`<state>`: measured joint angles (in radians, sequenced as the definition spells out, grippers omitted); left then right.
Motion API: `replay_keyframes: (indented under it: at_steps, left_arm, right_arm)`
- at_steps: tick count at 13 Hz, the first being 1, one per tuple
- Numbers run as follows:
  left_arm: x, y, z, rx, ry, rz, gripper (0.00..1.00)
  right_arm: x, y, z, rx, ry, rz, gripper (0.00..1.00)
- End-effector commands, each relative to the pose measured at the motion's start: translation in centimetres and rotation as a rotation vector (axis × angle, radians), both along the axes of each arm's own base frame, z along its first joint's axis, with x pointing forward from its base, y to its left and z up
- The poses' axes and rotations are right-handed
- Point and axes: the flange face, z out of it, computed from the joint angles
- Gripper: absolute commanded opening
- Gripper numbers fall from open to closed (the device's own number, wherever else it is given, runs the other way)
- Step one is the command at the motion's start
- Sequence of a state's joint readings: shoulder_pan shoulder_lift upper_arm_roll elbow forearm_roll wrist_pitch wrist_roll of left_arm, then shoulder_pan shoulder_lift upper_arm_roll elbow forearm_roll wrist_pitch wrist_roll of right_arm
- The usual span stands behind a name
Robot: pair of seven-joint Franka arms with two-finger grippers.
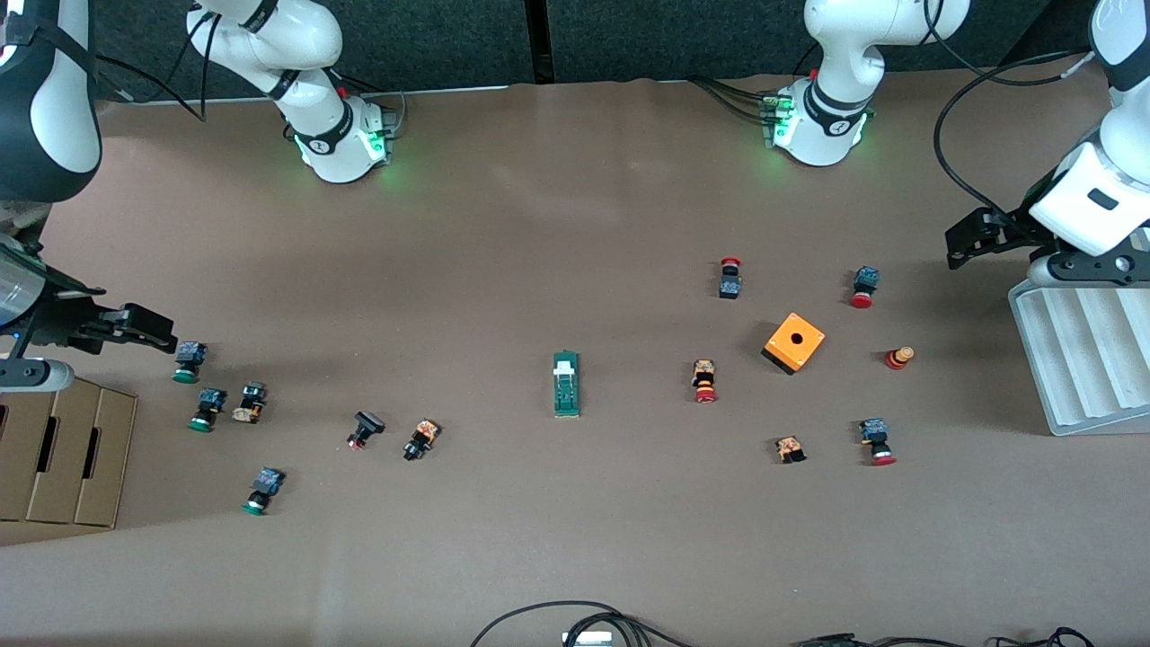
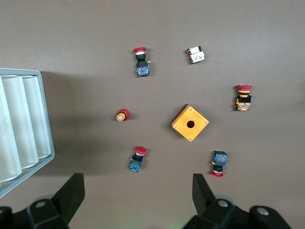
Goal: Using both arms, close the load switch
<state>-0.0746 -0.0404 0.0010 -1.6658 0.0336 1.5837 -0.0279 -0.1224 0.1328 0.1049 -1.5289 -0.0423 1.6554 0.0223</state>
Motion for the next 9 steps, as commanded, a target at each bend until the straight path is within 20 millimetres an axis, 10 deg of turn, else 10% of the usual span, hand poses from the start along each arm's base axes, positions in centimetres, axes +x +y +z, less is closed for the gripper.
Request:
replay_keyframes:
  at_steps: [1, 9]
  left_arm:
    - [0.45, 0.10, 0.52, 0.012, -0.012, 0.002, 1.00]
    - [0.45, 0.00, 0.52, 0.010, -0.012, 0.004, 1.00]
  right_arm:
    - [-0.16, -0.31, 0.03, 0.019, 0.002, -0.011, 1.00]
    - [0.13, -0.23, -0.87, 0.037, 0.023, -0.011, 1.00]
